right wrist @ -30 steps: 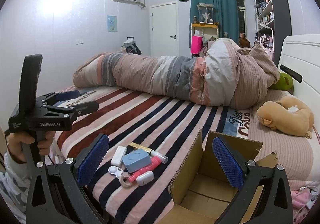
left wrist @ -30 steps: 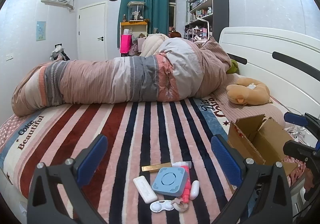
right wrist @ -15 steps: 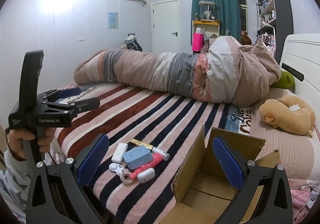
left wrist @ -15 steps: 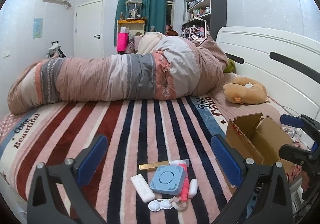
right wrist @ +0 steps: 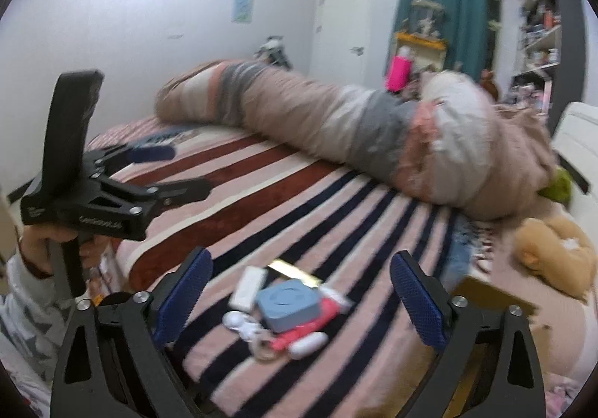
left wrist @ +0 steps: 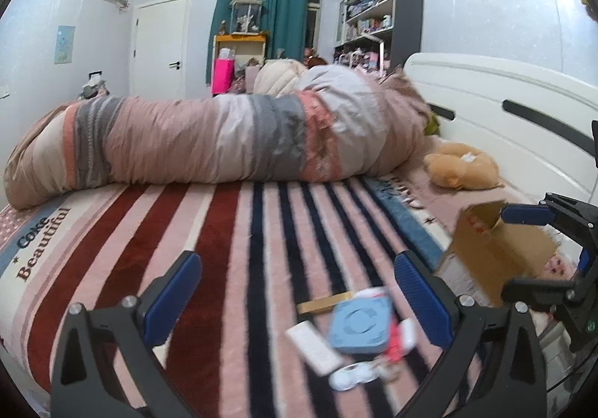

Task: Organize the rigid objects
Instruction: 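Grasp the light-blue square device with the right gripper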

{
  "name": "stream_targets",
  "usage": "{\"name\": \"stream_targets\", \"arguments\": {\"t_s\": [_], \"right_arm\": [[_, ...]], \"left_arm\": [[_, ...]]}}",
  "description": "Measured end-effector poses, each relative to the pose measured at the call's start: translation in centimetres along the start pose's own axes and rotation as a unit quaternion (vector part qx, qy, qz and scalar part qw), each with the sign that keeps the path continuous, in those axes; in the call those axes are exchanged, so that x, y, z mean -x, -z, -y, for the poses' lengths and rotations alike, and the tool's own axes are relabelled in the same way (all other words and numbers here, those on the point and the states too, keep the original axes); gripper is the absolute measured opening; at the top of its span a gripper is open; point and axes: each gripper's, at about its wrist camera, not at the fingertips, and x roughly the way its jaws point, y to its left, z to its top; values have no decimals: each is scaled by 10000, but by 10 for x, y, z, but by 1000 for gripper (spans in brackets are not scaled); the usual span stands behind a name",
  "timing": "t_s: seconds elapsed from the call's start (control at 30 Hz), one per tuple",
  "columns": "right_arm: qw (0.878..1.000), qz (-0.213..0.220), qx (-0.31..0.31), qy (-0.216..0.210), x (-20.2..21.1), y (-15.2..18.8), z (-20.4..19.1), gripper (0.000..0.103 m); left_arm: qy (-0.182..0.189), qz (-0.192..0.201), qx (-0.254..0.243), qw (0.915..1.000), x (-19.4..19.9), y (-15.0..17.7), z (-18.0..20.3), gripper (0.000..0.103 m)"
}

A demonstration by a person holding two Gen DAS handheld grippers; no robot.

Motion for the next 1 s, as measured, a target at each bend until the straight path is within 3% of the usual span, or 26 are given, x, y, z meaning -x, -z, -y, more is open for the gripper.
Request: {"name": "stream_targets", "arguments": {"t_s": [0.2, 0.43, 0.57, 0.77, 1.0], "right_arm": [[9942, -979, -101, -429, -83, 18, -23, 93], [9806, -1849, -647, -107, -157, 69, 0, 90], [9759, -1950, -923, -322, -176, 79, 7, 86], [9785, -1802, -1003, -25, -202, 73, 13, 88], [9727, -2103, -849, 500, -243, 71, 10, 86]], "left_arm": [[-45, -571, 312, 9979, -33, 42, -42, 102], [257, -779, 404, 9958, -56, 69, -57, 102], [292, -860, 337, 9953, -69, 71, -60, 102], [328, -878, 385, 9949, -76, 72, -67, 102], [327, -955, 408, 9941, -81, 74, -71, 102]]}}
